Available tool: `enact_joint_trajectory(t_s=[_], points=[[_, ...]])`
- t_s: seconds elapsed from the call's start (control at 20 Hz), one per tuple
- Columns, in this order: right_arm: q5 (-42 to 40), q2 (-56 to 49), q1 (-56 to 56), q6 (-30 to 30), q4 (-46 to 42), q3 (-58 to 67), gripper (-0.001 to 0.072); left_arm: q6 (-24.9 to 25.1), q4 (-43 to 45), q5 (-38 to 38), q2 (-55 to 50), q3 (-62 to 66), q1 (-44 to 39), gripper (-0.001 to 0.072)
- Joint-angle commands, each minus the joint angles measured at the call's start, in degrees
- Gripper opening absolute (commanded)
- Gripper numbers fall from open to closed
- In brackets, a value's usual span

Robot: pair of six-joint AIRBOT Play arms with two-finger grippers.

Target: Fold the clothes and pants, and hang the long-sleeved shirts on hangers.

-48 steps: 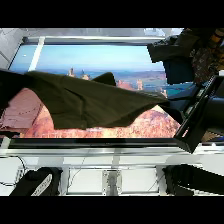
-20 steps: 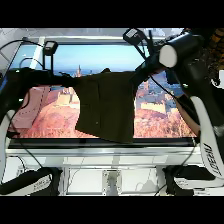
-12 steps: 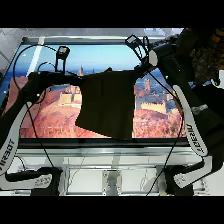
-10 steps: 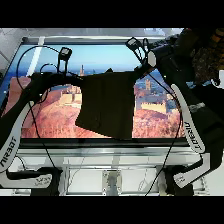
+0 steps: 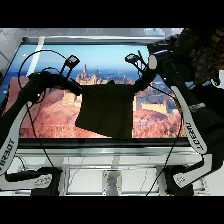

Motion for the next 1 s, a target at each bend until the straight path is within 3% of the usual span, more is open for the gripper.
enact_joint_trajectory(t_s=[0.0,0.1,0.25,0.35,0.75,0.8,0.9,0.95], points=[[6.51,5.20,0.94,-1.62,4.04,-3.58,0.0015,2.36,1.20,7.63,4.13,-2.73,1.09,0.0023],[5.68,10.69,1.68,-1.16,4.98,-12.24,0.0016,2.43,1.20,7.58,8.76,-8.15,3.04,0.0023],[0.22,20.15,3.65,0.96,7.17,-28.70,0.0015,10.56,-2.95,6.49,17.29,-17.94,5.18,0.0024],[-4.35,24.85,5.73,2.78,7.19,-37.79,0.0015,11.82,-3.74,6.62,20.24,-21.33,5.16,0.0024],[-8.09,25.75,9.22,5.22,9.07,-44.94,0.0020,11.82,-3.54,18.05,16.94,-25.44,5.18,0.0025],[-7.52,25.75,9.22,5.20,9.31,-44.94,0.0021,11.85,-3.28,18.95,16.94,-26.86,5.18,0.0052],[-5.03,25.75,9.22,5.16,9.68,-44.94,0.0022,11.78,-1.44,20.81,16.94,-29.44,5.18,0.0187],[-3.17,25.75,9.22,5.16,9.70,-44.96,0.0022,11.78,-0.35,22.36,16.94,-30.21,5.18,0.0186]])
